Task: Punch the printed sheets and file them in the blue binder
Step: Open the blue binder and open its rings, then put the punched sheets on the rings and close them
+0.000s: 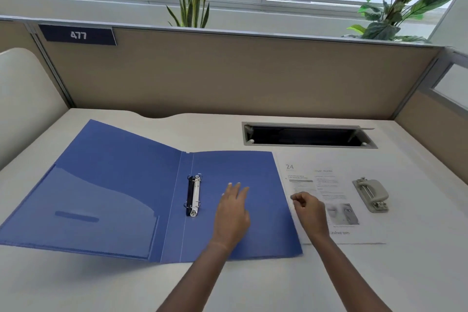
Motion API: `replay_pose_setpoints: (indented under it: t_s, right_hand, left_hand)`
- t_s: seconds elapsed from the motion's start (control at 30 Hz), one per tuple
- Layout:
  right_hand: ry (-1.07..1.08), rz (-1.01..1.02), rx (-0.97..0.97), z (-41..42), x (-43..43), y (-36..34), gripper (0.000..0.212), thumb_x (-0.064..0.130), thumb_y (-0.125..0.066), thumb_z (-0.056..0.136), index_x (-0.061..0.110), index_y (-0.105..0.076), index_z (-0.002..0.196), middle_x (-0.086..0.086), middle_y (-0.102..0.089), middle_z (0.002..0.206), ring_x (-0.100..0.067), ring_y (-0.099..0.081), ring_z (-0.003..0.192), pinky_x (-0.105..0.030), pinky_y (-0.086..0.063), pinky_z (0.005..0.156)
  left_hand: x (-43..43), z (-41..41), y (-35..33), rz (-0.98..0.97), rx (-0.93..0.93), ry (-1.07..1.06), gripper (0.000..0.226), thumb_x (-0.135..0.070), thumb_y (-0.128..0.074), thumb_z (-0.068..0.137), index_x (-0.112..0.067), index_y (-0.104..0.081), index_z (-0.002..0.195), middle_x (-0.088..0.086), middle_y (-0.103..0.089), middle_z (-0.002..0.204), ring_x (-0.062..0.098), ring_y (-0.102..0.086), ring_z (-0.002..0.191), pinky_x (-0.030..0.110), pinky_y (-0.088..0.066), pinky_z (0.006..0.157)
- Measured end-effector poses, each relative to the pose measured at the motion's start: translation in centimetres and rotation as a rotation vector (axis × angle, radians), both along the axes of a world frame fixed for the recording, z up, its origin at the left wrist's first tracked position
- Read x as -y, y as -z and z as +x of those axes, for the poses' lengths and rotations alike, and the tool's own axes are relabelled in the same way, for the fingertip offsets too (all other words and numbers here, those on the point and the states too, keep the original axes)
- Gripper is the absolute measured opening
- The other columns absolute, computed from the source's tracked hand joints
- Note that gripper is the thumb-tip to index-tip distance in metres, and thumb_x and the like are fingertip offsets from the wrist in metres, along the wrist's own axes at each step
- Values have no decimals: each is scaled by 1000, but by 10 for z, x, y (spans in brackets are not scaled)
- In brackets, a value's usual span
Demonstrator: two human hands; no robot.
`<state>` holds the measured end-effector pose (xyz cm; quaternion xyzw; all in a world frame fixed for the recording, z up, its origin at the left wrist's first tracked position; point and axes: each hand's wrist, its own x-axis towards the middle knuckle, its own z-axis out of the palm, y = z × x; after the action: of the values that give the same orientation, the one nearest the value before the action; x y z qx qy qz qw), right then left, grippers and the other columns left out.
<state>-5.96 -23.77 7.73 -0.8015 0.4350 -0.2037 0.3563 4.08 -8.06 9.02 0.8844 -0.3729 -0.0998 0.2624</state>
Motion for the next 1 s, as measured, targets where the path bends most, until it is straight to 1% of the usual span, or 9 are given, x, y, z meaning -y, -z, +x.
replay_pose_setpoints:
  t_s: [0.1,0.2,0.27,0.33,0.43,0.67,0.73,0.83,1.0]
  right_hand:
    - [116,-81,-112,-30,35,1,24,-2,-54,84,-7,-65,104,-24,-65,108,-36,-60,102,-35,-46,88]
    - [218,-85,-258,-56,62,4,31,13,-53,84,-9,-63,102,-30,-59,111,-41,-53,107,-42,-45,88]
    - [274,-28,-354,-68,77,4,36,19,-51,83,-12,-60,99,-32,-55,112,-42,-50,108,-43,-44,87]
    - [306,35,-465,-80,87,3,42,23,-59,85,-10,-55,111,-30,-47,124,-41,-44,117,-45,-41,94]
    - [327,140,-550,-93,96,2,63,33,-68,80,-6,-46,125,-26,-34,135,-39,-35,127,-46,-37,100]
    - [282,201,-641,-97,108,4,96,60,-71,65,-7,-43,126,-23,-38,134,-34,-32,128,-39,-37,98]
    - [295,233,-635,-97,110,2,96,62,-69,65,-5,-43,128,-23,-37,135,-33,-31,129,-38,-37,99]
    - [332,262,-605,-97,114,-4,83,59,-63,74,-2,-46,128,-21,-41,135,-32,-31,129,-34,-36,98]
    - [245,366,-429,-94,120,-3,63,31,-71,77,-6,-51,123,-21,-54,129,-33,-50,120,-37,-42,96]
  left_hand:
    - [26,-26,3,62,-16,172,54,-2,-32,90,-13,-28,143,3,-19,156,21,-6,147,34,-10,119]
    - [47,-46,7,134,-30,308,51,-5,-32,92,-12,-30,143,2,-20,156,22,-10,146,39,-11,118]
    - [58,-57,10,173,-25,358,51,-8,-32,94,-14,-27,144,1,-19,156,23,-10,146,44,-11,118]
    - [64,-63,14,233,-26,378,51,-10,-31,95,-16,-24,145,1,-19,156,25,-10,146,49,-10,117]
    - [67,-67,19,328,-20,394,52,-13,-33,95,-17,-22,145,4,-20,155,27,-11,145,52,-9,117]
    - [67,-70,32,416,91,410,48,-12,-35,95,-11,-27,142,7,-20,154,27,-15,142,52,-15,115]
    - [68,-69,31,415,113,406,45,-11,-35,95,-9,-30,140,8,-23,152,27,-20,140,51,-19,113]
    - [70,-68,32,419,135,412,44,-10,-36,95,-7,-34,138,8,-25,151,28,-24,137,50,-24,110]
    - [73,-69,37,424,159,409,42,-10,-38,94,-7,-36,136,7,-27,150,30,-27,135,51,-27,107]
